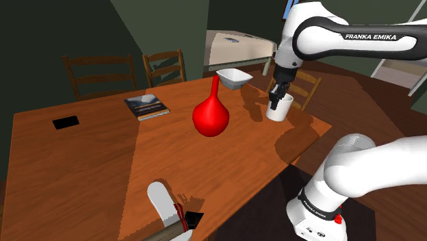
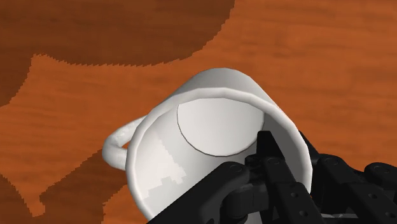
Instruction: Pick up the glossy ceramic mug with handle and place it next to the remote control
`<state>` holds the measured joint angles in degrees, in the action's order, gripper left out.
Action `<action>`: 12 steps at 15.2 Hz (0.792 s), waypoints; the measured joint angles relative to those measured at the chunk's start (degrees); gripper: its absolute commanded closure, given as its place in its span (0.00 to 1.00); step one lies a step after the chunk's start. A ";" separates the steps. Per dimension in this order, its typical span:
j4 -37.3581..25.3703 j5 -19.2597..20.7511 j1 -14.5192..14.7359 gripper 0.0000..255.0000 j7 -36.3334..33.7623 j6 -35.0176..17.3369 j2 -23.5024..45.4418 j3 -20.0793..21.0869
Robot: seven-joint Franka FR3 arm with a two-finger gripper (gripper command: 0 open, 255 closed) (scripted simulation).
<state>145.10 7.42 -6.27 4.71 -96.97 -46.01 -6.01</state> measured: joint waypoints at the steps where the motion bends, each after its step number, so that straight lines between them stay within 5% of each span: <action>1: -0.62 -0.95 0.69 1.00 -1.31 -0.53 1.24 1.13; 12: -10.11 -8.56 6.43 1.00 -14.85 -4.07 14.85 12.66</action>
<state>134.99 -1.15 0.17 -10.13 -101.05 -31.17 6.65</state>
